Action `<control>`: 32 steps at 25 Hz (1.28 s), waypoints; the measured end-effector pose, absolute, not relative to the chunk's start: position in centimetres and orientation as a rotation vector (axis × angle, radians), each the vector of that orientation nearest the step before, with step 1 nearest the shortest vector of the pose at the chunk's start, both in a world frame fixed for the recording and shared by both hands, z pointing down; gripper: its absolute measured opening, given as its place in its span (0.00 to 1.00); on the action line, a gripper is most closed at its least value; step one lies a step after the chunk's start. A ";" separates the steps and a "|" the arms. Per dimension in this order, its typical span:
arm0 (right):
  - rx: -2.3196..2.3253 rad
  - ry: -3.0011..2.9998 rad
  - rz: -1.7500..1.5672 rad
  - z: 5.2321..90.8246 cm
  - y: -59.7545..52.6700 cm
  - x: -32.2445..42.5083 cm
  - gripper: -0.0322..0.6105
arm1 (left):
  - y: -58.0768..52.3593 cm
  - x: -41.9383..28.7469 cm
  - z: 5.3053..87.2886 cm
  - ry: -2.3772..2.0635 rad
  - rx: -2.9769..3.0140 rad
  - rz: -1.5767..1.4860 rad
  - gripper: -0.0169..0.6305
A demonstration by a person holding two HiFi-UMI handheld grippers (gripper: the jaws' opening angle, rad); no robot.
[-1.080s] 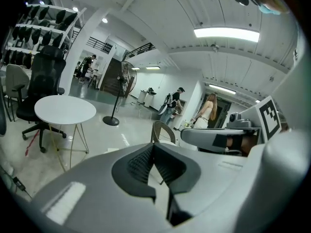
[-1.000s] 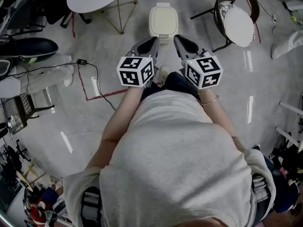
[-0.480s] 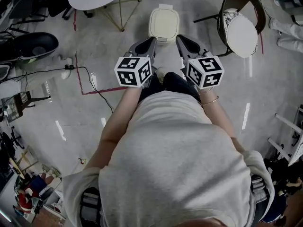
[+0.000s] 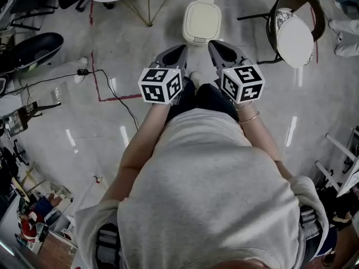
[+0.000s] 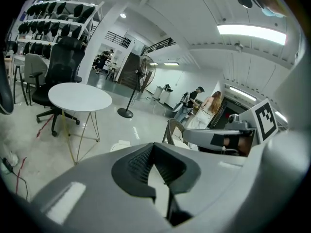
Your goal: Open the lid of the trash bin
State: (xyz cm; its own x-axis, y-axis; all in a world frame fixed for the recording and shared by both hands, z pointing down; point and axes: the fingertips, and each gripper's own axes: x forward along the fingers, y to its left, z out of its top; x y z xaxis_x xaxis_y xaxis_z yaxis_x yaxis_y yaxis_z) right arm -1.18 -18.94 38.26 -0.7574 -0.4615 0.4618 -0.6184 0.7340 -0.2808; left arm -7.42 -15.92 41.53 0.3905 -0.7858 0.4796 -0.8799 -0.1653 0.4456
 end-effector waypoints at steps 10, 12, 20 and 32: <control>0.734 -2.457 0.587 42.2 -18.7 -4.3 0.06 | -16.1 -10.7 45.6 -1.348 1.915 0.197 0.04; 0.702 -2.449 0.530 43.5 -18.8 -7.1 0.06 | -16.4 -13.1 47.3 -1.322 1.912 0.204 0.04; 0.701 -2.407 0.564 49.4 -20.6 -5.1 0.06 | -17.7 -9.7 53.1 -1.243 1.886 0.217 0.04; 0.814 -2.244 0.823 59.6 -19.0 0.0 0.06 | -17.4 -5.8 61.5 -1.172 1.822 0.232 0.04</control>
State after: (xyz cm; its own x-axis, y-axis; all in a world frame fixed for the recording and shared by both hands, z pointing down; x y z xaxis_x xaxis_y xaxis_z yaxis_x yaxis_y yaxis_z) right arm 0.03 -18.98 59.59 -0.6268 -0.3317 0.7051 -0.7088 0.6186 -0.3391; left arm -5.81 -17.36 61.47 0.5273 -0.6194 0.5816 -0.7942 -0.1161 0.5964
